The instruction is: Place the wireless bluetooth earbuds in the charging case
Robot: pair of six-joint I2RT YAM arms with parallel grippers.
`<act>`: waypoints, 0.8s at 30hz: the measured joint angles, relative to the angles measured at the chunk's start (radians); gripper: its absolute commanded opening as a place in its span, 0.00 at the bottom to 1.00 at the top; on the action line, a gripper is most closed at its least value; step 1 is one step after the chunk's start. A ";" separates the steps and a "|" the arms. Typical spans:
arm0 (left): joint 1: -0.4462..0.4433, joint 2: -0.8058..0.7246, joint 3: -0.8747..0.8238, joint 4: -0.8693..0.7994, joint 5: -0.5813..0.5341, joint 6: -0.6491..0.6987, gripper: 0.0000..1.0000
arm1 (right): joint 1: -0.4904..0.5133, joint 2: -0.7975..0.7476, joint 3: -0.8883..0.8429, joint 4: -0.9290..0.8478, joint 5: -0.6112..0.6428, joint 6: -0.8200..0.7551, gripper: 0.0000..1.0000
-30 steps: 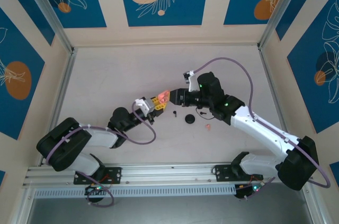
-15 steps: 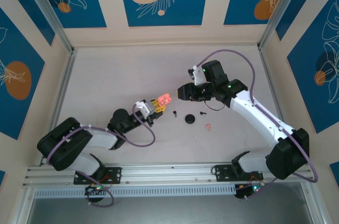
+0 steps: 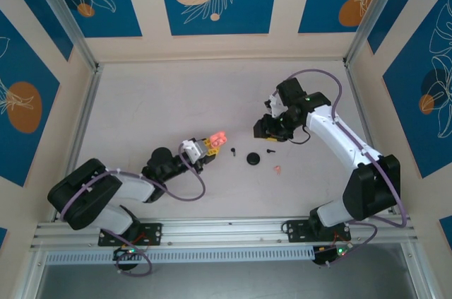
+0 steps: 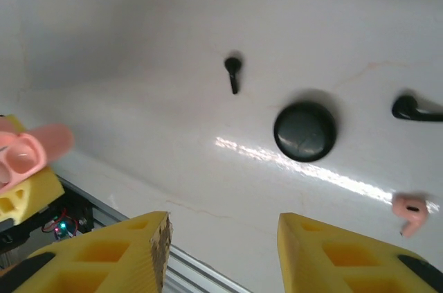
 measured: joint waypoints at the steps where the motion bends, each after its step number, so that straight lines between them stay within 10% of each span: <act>1: 0.000 -0.007 0.000 -0.009 0.000 0.003 0.10 | -0.012 0.003 -0.001 -0.011 0.002 -0.001 0.45; 24: -0.002 -0.154 -0.019 -0.217 -0.005 0.056 0.10 | -0.018 0.296 -0.055 -0.174 0.249 -0.050 0.44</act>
